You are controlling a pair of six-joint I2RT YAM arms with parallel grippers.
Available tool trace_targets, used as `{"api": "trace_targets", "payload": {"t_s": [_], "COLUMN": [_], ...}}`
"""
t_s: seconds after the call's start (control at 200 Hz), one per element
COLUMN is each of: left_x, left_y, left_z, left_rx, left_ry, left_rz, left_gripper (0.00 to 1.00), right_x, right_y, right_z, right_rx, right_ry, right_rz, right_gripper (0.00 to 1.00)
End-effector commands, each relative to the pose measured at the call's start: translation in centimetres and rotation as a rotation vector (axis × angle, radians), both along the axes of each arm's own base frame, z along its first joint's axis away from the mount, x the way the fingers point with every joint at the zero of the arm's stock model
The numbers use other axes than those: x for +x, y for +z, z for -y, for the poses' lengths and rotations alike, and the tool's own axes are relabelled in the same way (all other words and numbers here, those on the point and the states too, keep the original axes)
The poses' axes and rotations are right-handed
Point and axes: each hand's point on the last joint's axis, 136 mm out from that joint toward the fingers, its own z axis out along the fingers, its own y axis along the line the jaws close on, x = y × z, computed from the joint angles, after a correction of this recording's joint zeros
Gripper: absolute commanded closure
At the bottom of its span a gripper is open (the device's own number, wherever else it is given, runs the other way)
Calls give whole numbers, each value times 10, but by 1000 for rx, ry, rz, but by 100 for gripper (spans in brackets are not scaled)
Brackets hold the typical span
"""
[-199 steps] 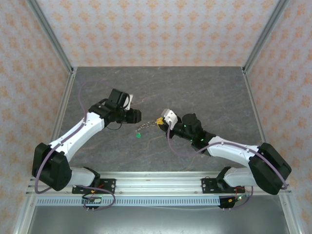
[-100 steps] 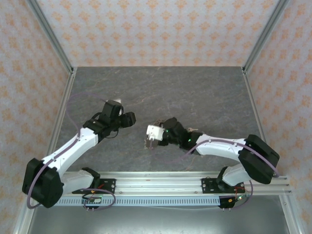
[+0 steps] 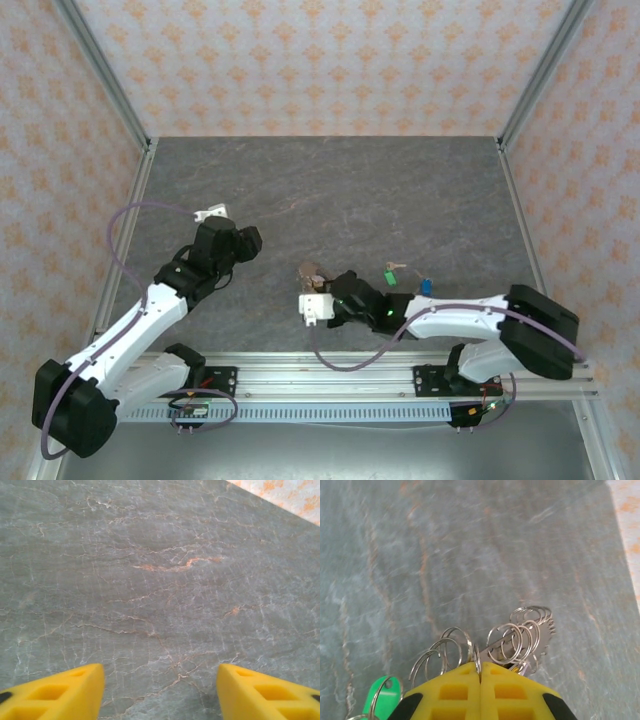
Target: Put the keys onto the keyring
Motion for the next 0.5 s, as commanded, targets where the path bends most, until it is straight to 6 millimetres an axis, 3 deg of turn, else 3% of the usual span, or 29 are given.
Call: {"api": "trace_targets", "payload": {"t_s": [0.0,0.065,0.16,0.205,0.33,0.495], "left_x": [4,4,4,4,-2,-7], "left_y": [9,11,14,16,11,3], "left_z": [-7,-5,-3,1,13,22], "left_rx": [11,7,3,-2,-30,-77], "left_ry": [31,23,10,-14,-88,-117], "left_rz": [50,55,56,60,32,-3], "left_gripper": [48,53,61,63,62,56], "right_x": [9,18,17,26,53,77], "right_y": [51,60,45,40,39,61], "right_z": [-2,0,0,1,10,11], "right_rx": [264,319,253,245,172,215], "right_ry": [-55,-86,-82,-143,-290,-328], "right_rz": [-104,-100,-112,-83,157,199], "right_gripper": [100,100,100,100,100,100]}}
